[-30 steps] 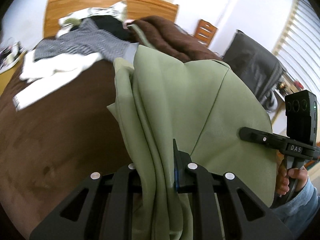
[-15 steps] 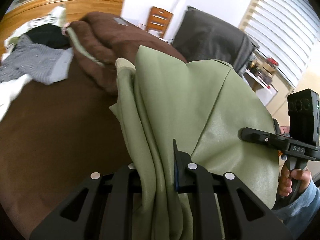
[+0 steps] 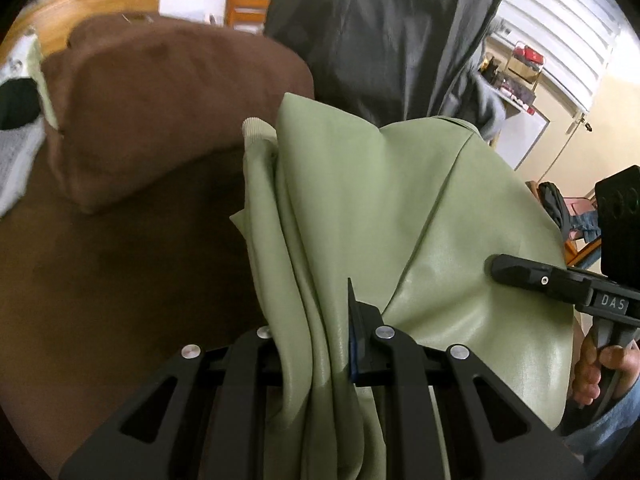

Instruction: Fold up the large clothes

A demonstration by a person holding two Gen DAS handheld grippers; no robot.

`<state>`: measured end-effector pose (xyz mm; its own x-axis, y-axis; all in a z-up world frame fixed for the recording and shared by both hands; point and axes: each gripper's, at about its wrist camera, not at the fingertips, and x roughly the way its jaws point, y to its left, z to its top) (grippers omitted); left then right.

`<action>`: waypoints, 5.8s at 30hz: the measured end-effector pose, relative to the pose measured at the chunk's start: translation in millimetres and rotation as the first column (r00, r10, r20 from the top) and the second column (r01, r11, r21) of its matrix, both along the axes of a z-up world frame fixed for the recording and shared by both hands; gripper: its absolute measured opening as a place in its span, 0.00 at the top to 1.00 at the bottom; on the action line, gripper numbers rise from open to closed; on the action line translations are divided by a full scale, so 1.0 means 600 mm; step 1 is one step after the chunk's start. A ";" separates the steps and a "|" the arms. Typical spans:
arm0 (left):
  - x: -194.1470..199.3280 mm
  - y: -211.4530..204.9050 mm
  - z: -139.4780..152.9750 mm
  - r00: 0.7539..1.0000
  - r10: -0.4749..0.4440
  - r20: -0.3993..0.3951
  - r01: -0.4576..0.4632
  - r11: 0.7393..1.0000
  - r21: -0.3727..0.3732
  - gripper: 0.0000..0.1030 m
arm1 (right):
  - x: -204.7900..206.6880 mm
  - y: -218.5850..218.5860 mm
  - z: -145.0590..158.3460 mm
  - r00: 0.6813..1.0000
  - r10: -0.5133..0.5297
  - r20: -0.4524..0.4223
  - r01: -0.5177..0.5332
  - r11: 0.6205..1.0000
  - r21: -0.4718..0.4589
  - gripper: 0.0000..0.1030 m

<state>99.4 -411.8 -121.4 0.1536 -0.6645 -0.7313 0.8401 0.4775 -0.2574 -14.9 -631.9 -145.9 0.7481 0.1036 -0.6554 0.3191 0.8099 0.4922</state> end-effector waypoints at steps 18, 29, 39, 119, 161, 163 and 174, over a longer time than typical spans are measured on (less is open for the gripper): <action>0.033 -0.057 -0.125 0.989 -0.146 0.015 0.143 0.984 0.110 0.56 | -0.005 -0.053 -0.144 0.989 -0.101 -0.108 0.094 0.994 -0.062 0.48; 0.075 -0.038 -0.125 0.988 -0.140 0.064 0.130 0.982 0.140 0.36 | -0.053 -0.033 -0.130 0.967 -0.191 -0.169 0.160 0.971 -0.178 0.13; 0.086 0.006 -0.073 0.994 -0.056 0.098 0.046 0.994 0.098 0.37 | -0.103 0.030 -0.104 0.959 -0.202 -0.200 0.145 0.953 -0.268 0.13; -0.363 0.340 0.186 0.976 0.083 0.200 -0.092 0.995 0.038 0.06 | -0.382 0.369 0.146 0.977 -0.183 -0.106 0.119 0.889 -0.442 0.06; -0.399 0.340 0.172 0.981 0.102 0.167 -0.113 0.992 0.058 0.06 | -0.390 0.383 0.157 0.973 -0.187 -0.132 0.104 0.874 -0.474 0.06; -0.399 0.338 0.172 0.980 0.105 0.166 -0.116 0.992 0.058 0.06 | -0.390 0.382 0.157 0.972 -0.191 -0.134 0.104 0.871 -0.480 0.06; -0.401 0.337 0.173 0.982 0.101 0.162 -0.112 0.992 0.058 0.06 | -0.393 0.383 0.154 0.970 -0.195 -0.142 0.105 0.871 -0.481 0.06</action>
